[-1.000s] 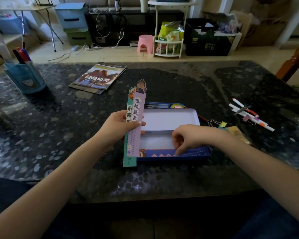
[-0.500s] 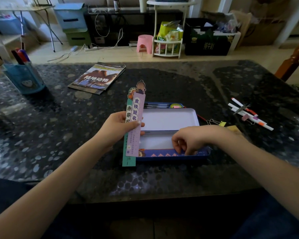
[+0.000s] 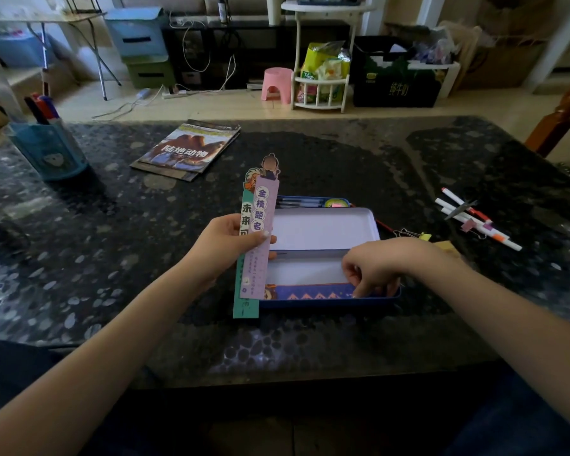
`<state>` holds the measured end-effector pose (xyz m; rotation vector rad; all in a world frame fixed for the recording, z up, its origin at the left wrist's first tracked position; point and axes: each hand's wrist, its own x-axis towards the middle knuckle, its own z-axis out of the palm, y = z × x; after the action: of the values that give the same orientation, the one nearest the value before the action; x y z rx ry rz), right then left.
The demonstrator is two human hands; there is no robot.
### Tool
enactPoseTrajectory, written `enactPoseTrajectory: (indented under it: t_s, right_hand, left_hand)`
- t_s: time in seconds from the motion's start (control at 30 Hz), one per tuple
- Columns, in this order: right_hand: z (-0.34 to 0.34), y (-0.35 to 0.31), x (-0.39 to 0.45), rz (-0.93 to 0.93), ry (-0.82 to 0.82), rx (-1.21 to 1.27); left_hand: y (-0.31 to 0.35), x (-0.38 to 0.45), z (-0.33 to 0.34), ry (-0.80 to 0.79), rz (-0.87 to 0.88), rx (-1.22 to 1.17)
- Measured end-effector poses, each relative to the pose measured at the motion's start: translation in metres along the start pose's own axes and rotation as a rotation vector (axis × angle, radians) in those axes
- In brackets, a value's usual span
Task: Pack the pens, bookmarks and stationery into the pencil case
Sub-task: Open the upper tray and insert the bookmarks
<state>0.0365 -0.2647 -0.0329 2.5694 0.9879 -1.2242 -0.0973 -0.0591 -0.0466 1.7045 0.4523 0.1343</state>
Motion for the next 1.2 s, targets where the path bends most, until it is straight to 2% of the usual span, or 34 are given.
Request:
enactPoseTrajectory:
  t_s: [0.13, 0.23, 0.3, 0.47, 0.57, 0.73, 0.9, 1.03, 1.1, 1.2]
  right_hand:
    - [-0.005, -0.002, -0.007, -0.057, -0.02, 0.011]
    - [-0.004, -0.013, -0.012, -0.214, 0.136, -0.002]
    - [0.003, -0.027, -0.013, -0.315, 0.232, 0.098]
    - [0.024, -0.057, -0.01, -0.433, 0.254, 0.467]
    - [0.026, -0.059, -0.009, -0.407, 0.296, 0.622]
    - [0.02, -0.054, -0.013, -0.357, 0.24, 0.913]
    - [0.025, -0.055, -0.011, -0.43, 0.33, 0.934]
    - [0.017, -0.046, -0.006, -0.422, 0.407, 1.028]
    - [0.01, -0.037, -0.006, -0.378, 0.445, 0.93]
    - [-0.002, -0.023, -0.008, -0.352, 0.548, 0.605]
  left_hand:
    - [-0.002, 0.003, -0.001, -0.006, -0.019, -0.021]
    - [-0.006, 0.005, 0.001, -0.014, -0.037, -0.11]
    - [-0.01, 0.005, 0.004, 0.01, -0.065, -0.157]
    - [-0.016, 0.001, 0.017, 0.04, -0.074, -0.234]
    - [-0.012, -0.001, 0.019, 0.017, -0.078, -0.288]
    - [-0.006, -0.004, 0.017, 0.02, -0.071, -0.333]
    - [-0.006, -0.007, 0.021, -0.003, -0.066, -0.285]
    - [0.0, -0.006, 0.017, -0.027, -0.09, -0.363]
    - [0.002, -0.005, 0.014, 0.038, -0.071, -0.391]
    - [0.004, -0.001, 0.004, 0.214, -0.009, -0.388]
